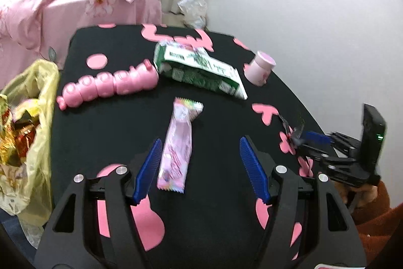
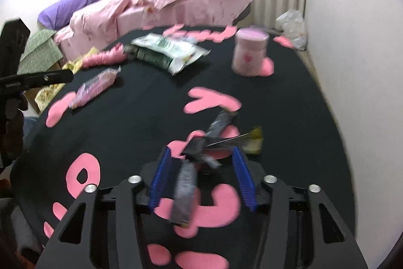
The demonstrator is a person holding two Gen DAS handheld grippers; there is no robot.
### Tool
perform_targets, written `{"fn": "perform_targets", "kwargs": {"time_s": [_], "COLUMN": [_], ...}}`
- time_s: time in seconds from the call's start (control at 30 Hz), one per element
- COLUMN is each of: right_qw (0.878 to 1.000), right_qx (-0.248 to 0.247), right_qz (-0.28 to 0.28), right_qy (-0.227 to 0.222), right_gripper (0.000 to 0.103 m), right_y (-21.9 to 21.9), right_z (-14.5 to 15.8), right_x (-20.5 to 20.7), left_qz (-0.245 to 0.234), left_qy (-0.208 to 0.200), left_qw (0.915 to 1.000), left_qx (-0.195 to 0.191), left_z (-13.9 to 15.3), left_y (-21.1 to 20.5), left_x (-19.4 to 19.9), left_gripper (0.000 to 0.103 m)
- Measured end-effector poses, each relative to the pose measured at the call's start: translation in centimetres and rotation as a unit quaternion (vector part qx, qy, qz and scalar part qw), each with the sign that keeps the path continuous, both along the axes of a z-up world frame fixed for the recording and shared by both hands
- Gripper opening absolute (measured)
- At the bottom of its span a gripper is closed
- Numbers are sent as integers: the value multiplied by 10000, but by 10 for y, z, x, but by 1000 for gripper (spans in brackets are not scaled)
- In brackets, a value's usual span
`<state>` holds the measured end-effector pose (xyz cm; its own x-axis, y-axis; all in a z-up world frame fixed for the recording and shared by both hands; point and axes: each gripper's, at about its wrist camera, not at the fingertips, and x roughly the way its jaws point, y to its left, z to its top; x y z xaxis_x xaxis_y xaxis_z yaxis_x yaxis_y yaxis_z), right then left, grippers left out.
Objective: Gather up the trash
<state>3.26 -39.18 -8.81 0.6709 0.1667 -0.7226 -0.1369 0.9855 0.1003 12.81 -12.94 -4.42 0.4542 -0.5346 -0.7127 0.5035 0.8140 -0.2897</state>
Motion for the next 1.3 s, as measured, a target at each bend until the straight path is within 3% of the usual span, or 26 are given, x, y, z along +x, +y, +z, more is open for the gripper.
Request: {"fn": "perform_targets", "kwargs": {"time_s": [0.1,0.37,0.5,0.57,0.6,0.7,0.9,1.13,1.3], "right_qw": [9998,9998,9994,9993,9992,9987,9952,9858,9790], "right_qx": [-123,65,165,174,153,55,-115,-272,-292], "right_qz": [57,-51,-107,-52,-32,52,350,815,1117], "right_qy": [120,-154,-284,-335,-360,-507,-905,-1445,-1679], "right_gripper": [26,26,26,26,26,26,26,26,26], "right_y": [9,-3,-5,-2,0,7,29,74,111], "right_z": [-11,7,11,14,16,25,58,110,137], "right_x": [7,1,1,1,1,2,6,20,25], "left_qz": [-113,35,25,44,44,178,401,770,1122], "left_qy": [121,199,377,231,211,212,-350,-898,-1063], "left_qw": [9997,9992,9967,9953,9950,9971,9976,9929,9880], "left_qx": [152,350,712,942,977,704,440,139,-28], "left_z": [-8,-20,-30,-31,-31,-28,6,48,64], "left_y": [-1,-2,-12,-14,-14,-2,18,58,98], "left_x": [-4,3,15,10,8,2,-11,-21,-27], "left_gripper": [63,59,40,33,23,16,15,15,15]}}
